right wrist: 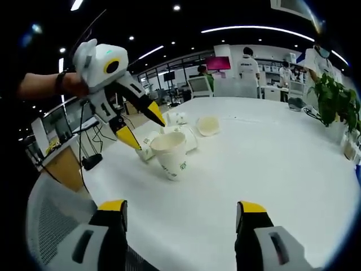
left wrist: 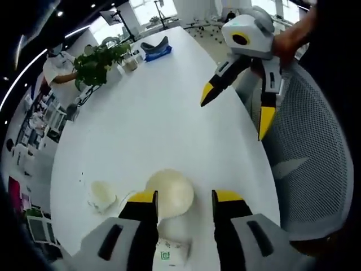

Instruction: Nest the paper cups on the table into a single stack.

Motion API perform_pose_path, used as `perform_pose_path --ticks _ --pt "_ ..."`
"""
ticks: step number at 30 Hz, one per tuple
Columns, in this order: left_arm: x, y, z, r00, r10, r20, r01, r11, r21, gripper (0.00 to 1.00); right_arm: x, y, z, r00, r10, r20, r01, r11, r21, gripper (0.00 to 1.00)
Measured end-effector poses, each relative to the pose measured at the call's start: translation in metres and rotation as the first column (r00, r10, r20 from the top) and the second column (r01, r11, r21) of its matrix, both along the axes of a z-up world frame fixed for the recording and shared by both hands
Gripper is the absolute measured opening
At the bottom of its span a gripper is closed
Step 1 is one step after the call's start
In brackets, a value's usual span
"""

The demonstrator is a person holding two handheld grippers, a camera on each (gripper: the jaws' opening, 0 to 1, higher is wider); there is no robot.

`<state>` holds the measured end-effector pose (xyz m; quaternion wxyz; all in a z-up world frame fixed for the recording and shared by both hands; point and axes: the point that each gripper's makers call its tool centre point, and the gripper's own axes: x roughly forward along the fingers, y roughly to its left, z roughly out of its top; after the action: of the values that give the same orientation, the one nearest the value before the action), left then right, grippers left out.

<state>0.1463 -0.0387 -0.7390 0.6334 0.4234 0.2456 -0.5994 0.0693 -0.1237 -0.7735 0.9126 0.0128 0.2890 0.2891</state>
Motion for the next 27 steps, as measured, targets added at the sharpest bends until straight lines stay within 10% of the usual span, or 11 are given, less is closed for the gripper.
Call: perform_pose_path --ticks 11,27 --pt "0.007 0.022 0.010 0.985 0.173 -0.030 -0.175 0.981 -0.089 0.45 0.000 -0.001 0.000 1.000 -0.006 0.000 0.006 1.000 0.000 0.80" --pt "0.036 0.080 0.006 0.861 0.481 -0.165 -0.507 0.837 -0.206 0.50 -0.001 -0.001 -0.003 1.000 -0.005 -0.012 0.005 1.000 -0.005 0.80"
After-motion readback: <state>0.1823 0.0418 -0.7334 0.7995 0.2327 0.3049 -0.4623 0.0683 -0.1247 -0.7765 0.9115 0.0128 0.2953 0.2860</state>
